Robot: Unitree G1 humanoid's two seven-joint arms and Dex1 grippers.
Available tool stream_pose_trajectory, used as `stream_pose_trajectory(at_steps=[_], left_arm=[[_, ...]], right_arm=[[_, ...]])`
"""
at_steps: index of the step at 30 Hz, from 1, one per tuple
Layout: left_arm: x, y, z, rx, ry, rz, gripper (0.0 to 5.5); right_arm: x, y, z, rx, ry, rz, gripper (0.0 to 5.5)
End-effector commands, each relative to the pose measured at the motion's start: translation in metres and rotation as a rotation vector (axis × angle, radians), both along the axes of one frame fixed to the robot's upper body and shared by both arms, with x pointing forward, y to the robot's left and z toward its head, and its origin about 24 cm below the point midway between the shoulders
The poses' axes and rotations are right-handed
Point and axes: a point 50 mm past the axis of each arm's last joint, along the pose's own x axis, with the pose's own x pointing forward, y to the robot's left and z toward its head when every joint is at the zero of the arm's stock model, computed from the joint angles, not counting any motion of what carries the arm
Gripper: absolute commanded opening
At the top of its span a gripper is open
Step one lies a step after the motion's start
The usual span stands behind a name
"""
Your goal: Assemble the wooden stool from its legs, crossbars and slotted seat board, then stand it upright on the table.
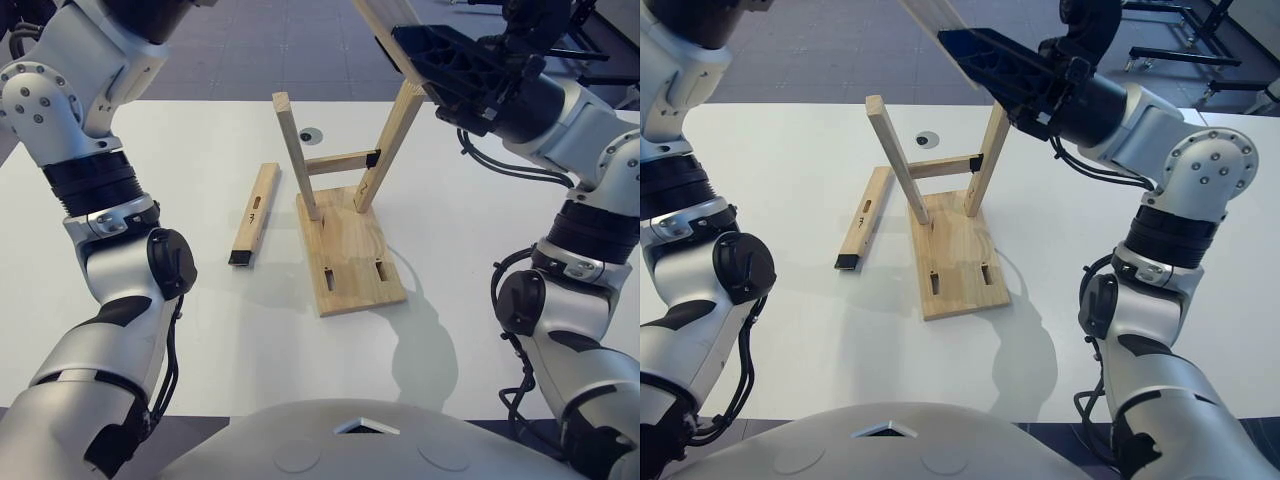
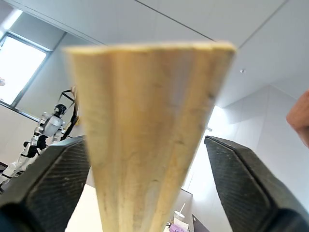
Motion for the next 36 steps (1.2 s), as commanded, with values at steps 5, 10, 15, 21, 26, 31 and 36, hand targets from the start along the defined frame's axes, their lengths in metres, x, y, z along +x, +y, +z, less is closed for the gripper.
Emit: stream_pose_trajectory(at_steps=[5,10,15,21,26,31,36], left_arm=[[0.0,-0.002,0.003,-0.009,0.0,-0.004,2.81],[0.0,-0.004,0.002,-0.006,0.004,-0.003,2.22],[0.001,-0.003,-0.001,-0.003,0.016,0.011,2.2],[0.001,-0.001,-0.003,0.0,0.023,0.024,2.17],[0.003,-0.001,-0.005,0.005,0.032,0.029,2.12],[0.003,0.0,-0.007,0.016,0.036,0.037,2.1],[0.002,0.008,-0.013,0.062,0.047,0.067,2.06]], right_arm=[[-0.006,0.008,0.001,0.01,-0.006,0.011,2.05],[-0.007,0.009,0.0,0.015,-0.002,0.007,2.05],[-0.006,0.007,0.001,0.026,0.002,-0.008,2.05],[-0.007,0.003,-0.001,0.032,-0.049,-0.101,2.05],[-0.007,0.005,-0.009,0.02,-0.051,-0.116,2.85],[-0.006,0.001,-0.017,0.008,-0.031,-0.129,3.7],[-0.008,-0.01,-0.022,0.007,-0.013,-0.15,4.6]])
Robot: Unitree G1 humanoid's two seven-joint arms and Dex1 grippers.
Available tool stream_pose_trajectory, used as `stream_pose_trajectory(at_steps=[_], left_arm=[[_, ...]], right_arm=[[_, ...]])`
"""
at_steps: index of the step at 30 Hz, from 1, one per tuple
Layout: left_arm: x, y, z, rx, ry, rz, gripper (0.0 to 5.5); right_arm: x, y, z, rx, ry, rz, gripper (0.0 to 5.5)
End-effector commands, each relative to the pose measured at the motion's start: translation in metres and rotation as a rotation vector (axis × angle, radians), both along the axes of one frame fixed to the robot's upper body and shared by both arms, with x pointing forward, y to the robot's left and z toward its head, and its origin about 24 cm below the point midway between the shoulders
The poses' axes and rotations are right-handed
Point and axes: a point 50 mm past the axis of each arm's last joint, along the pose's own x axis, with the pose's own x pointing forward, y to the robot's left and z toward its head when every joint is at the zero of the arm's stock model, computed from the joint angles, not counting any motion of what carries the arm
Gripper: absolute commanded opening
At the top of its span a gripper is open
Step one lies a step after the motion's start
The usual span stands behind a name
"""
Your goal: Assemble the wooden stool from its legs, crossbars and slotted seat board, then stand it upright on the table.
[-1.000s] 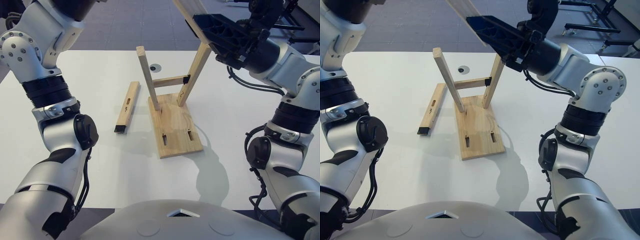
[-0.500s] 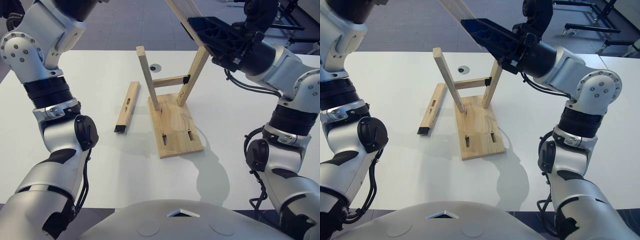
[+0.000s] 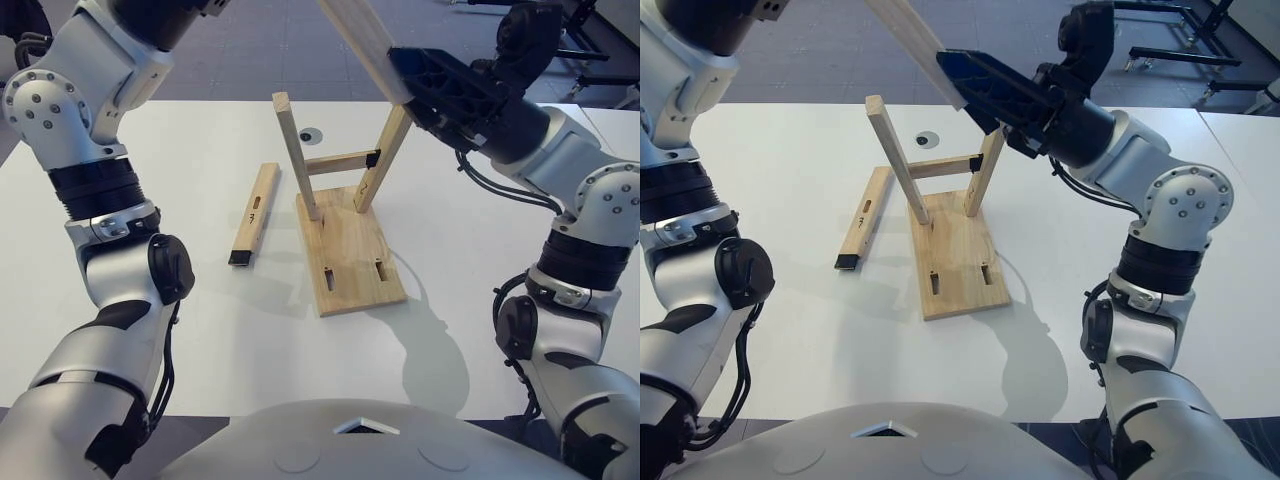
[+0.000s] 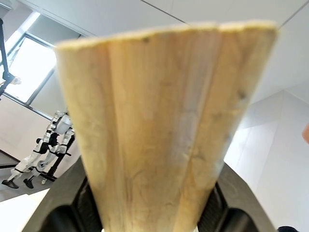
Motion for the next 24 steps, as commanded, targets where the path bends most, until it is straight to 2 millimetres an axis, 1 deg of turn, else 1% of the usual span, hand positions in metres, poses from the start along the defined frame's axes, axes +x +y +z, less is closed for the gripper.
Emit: stream_pose_trajectory(at_steps=[1,4,5,8,11,12,14,15,16,17,19,20,22,24], left_arm=[[-0.002,0.01,-0.005,0.054,0.007,0.027,2.06],[-0.004,0.016,-0.008,0.068,0.012,0.04,2.05],[-0.005,0.018,-0.008,0.071,0.014,0.043,2.05],[-0.008,0.021,-0.011,0.087,0.021,0.052,2.05],[-0.018,0.025,-0.016,0.164,-0.001,0.078,2.05],[-0.023,0.027,-0.018,0.191,-0.009,0.085,2.05],[-0.04,0.028,-0.023,0.273,-0.037,0.087,2.05],[-0.047,0.027,-0.026,0.314,-0.049,0.086,2.05],[-0.055,0.024,-0.032,0.385,-0.073,0.094,2.05],[-0.061,0.022,-0.036,0.433,-0.09,0.104,2.05],[-0.068,0.016,-0.042,0.51,-0.119,0.131,2.05],[-0.071,0.014,-0.044,0.524,-0.13,0.139,2.05],[-0.073,0.009,-0.046,0.564,-0.151,0.167,2.05],[-0.074,0.005,-0.05,0.606,-0.164,0.187,2.05]], right_arm=[[-0.003,-0.013,-0.002,0.0,0.006,-0.033,4.79],[-0.007,-0.023,-0.006,-0.004,0.016,-0.064,5.34],[-0.008,-0.026,-0.007,-0.006,0.02,-0.071,5.4],[-0.018,-0.037,-0.012,-0.052,0.031,-0.079,5.4],[-0.043,-0.052,-0.028,-0.22,0.038,-0.054,5.4],[-0.053,-0.056,-0.037,-0.299,0.049,-0.039,5.4],[-0.073,-0.064,-0.06,-0.47,0.097,-0.01,5.4],[-0.08,-0.067,-0.068,-0.525,0.116,-0.007,5.4],[-0.082,-0.068,-0.083,-0.619,0.144,-0.041,5.4],[-0.083,-0.069,-0.093,-0.681,0.156,-0.066,5.4],[-0.081,-0.062,-0.126,-0.84,0.18,-0.151,5.4],[-0.078,-0.058,-0.139,-0.89,0.189,-0.205,5.4],[-0.069,-0.048,-0.161,-0.916,0.232,-0.344,5.4],[-0.063,-0.041,-0.175,-0.945,0.243,-0.431,5.4]])
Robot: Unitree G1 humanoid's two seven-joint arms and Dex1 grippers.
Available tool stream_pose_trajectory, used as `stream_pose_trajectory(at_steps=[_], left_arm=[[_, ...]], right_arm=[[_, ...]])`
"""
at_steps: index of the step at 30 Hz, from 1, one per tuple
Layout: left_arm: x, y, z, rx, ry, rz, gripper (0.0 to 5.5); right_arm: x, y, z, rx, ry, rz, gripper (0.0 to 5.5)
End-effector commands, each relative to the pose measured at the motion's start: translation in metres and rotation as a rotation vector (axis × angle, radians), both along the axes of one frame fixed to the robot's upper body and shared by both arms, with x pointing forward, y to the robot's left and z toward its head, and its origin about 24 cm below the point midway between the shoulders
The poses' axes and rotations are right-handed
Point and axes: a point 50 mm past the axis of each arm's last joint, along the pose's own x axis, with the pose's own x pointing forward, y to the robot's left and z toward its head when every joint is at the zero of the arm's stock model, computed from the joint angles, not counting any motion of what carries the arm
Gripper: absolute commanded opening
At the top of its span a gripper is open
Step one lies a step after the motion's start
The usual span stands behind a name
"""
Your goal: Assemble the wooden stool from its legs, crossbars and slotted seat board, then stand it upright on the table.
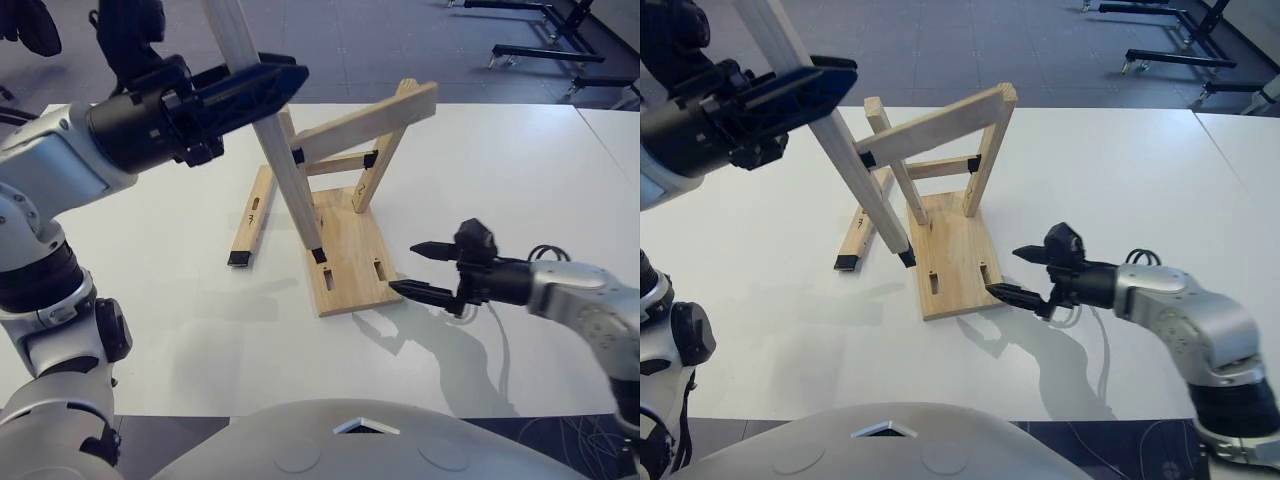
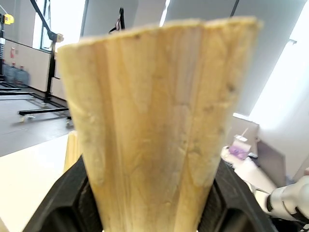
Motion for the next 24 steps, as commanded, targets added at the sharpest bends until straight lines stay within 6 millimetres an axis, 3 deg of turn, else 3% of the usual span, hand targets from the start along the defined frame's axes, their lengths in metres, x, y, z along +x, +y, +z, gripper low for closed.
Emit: stream_pose_trajectory(at_steps=[1,7,13,16,24], left_arm=[[-0.002,-0.005,-0.006,0.072,-0.035,0.048,2.05],[0.001,-0.009,-0.016,0.043,0.016,0.1,2.05],[-0.01,-0.033,-0.058,-0.007,0.145,0.07,2.05],[-0.018,-0.042,-0.07,0.067,0.097,0.062,2.05],[-0.01,-0.043,-0.056,0.188,-0.205,0.194,2.05]], right_arm=[[0.013,0.01,-0.024,-0.096,-0.039,-0.162,5.4],[0.013,0.005,-0.028,-0.104,-0.049,-0.202,5.4],[0.009,0.011,-0.041,-0.156,-0.039,-0.16,5.4],[0.009,0.018,-0.042,-0.147,-0.043,-0.139,5.4],[0.006,0.022,-0.047,-0.138,-0.028,-0.129,5.4]])
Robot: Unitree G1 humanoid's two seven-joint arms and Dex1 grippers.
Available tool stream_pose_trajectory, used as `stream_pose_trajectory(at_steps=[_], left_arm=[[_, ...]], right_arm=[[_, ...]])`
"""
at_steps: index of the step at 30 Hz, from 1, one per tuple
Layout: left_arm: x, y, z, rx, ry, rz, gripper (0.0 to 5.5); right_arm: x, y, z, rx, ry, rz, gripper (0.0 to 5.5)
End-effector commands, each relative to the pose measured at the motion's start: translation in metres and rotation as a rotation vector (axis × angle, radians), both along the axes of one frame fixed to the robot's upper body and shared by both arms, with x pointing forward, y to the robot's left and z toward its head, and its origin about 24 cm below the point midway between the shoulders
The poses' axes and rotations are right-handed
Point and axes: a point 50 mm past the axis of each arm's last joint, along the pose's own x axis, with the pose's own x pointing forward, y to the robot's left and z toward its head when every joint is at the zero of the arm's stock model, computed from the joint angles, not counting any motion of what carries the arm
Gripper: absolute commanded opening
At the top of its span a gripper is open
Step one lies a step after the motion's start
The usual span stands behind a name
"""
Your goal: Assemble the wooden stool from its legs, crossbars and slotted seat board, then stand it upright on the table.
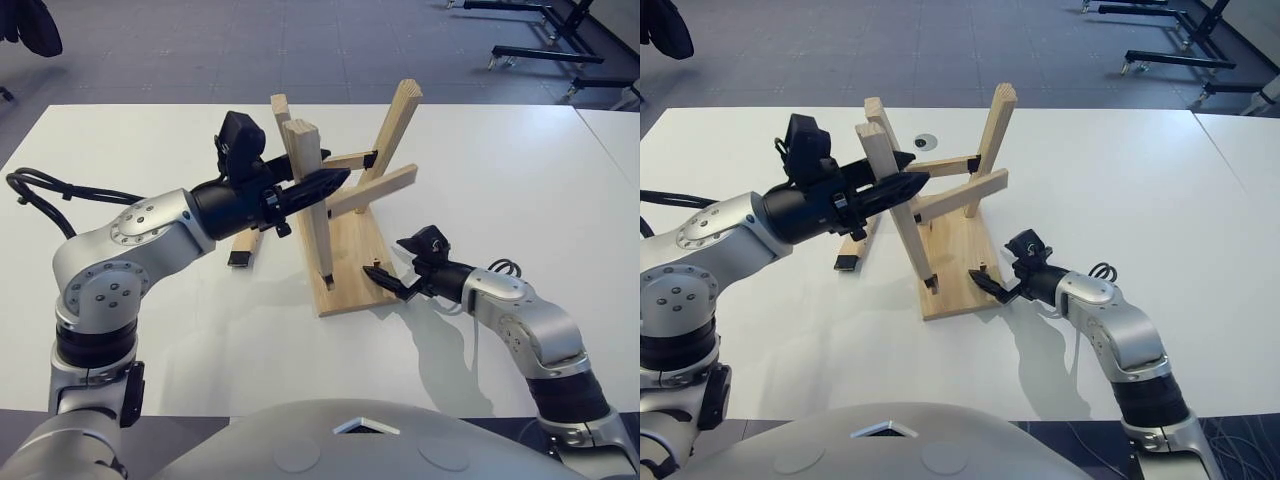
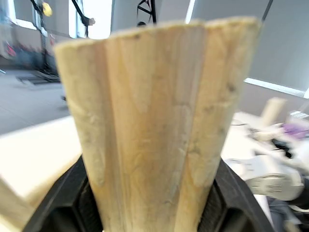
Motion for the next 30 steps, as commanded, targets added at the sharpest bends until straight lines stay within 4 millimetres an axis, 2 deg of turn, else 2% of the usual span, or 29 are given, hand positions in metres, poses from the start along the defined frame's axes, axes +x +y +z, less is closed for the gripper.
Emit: stream_pose_trajectory(at_steps=[1,7,11,20,30], left_arm=[[-0.004,-0.007,0.008,0.04,-0.135,0.008,2.05],[-0.016,-0.018,-0.009,-0.014,-0.079,-0.017,2.05],[-0.019,-0.02,-0.02,0.019,-0.059,-0.051,2.05],[-0.006,-0.016,-0.042,0.098,-0.096,-0.072,2.05],[-0.016,-0.027,-0.038,0.043,-0.085,-0.119,2.05]], right_arm=[[-0.007,-0.001,-0.013,-0.028,0.066,-0.002,5.4],[-0.006,-0.003,-0.015,-0.042,0.077,0.007,5.4],[-0.003,-0.006,-0.014,-0.055,0.08,0.019,5.4],[0.003,-0.007,-0.01,-0.066,0.082,0.067,5.4],[0.012,-0.006,-0.005,-0.08,0.077,0.105,5.4]])
